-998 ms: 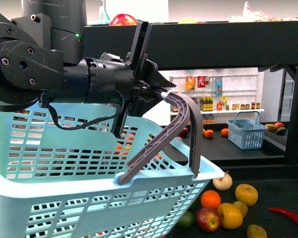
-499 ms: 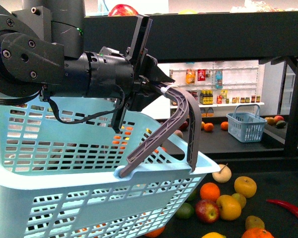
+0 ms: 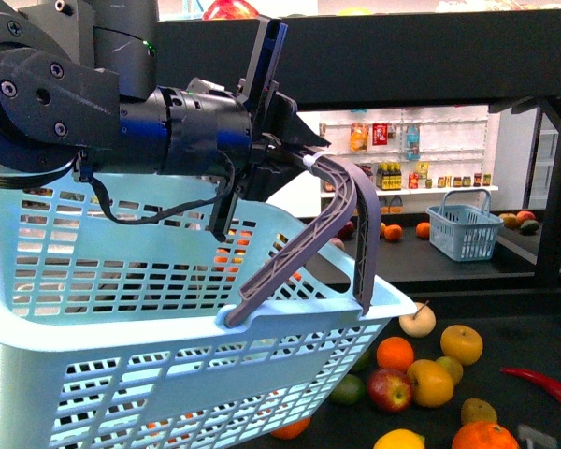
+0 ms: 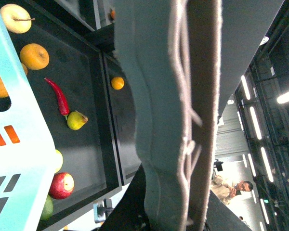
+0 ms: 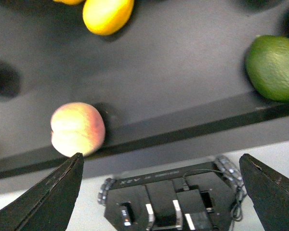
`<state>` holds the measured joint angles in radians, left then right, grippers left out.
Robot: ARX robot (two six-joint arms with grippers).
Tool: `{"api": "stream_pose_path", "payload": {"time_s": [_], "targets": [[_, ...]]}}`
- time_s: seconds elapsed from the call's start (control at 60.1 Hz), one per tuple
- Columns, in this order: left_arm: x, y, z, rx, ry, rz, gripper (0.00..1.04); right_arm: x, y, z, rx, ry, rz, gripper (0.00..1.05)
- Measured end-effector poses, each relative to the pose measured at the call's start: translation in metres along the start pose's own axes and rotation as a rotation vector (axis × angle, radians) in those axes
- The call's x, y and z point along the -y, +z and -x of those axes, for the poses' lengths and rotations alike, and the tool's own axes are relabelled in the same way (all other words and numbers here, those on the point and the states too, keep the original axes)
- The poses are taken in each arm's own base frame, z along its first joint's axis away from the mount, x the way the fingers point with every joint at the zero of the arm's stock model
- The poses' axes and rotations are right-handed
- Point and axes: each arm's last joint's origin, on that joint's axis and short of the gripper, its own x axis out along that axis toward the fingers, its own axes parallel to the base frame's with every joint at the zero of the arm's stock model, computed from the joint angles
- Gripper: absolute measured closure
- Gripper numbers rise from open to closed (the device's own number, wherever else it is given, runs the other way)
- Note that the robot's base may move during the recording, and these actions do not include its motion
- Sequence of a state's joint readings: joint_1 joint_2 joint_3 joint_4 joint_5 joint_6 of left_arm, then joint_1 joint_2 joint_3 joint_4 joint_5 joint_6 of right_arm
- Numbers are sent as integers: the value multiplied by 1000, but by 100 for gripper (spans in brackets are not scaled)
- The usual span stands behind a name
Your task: Pick lemon from shelf
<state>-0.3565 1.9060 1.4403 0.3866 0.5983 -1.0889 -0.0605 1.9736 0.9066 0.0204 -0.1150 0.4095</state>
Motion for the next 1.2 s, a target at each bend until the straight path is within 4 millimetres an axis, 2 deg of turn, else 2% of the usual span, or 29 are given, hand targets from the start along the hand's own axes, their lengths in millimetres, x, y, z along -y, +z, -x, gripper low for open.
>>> {"api": "stream_pose_path", "payload": {"time_s": [0.233, 0.432, 0.665, 0.798, 0.998, 1.198], "targets": [[0, 0, 0, 1, 1, 0, 95, -29, 23, -48, -48, -96, -203, 7], [0, 0, 0, 0, 0, 0, 95, -48, 48, -91, -1, -157, -375, 7], [0, 0, 0, 0, 0, 0, 95, -62, 61, -130, 5, -188, -448, 7], [0, 0, 0, 0, 0, 0, 95, -66, 67, -149, 6, -200, -461, 7], [0, 0, 0, 0, 0, 0, 95, -71, 77, -167, 9, -220, -471, 7], [0, 0, 0, 0, 0, 0, 95, -71, 79, -186, 0, -239, -489, 7]]}}
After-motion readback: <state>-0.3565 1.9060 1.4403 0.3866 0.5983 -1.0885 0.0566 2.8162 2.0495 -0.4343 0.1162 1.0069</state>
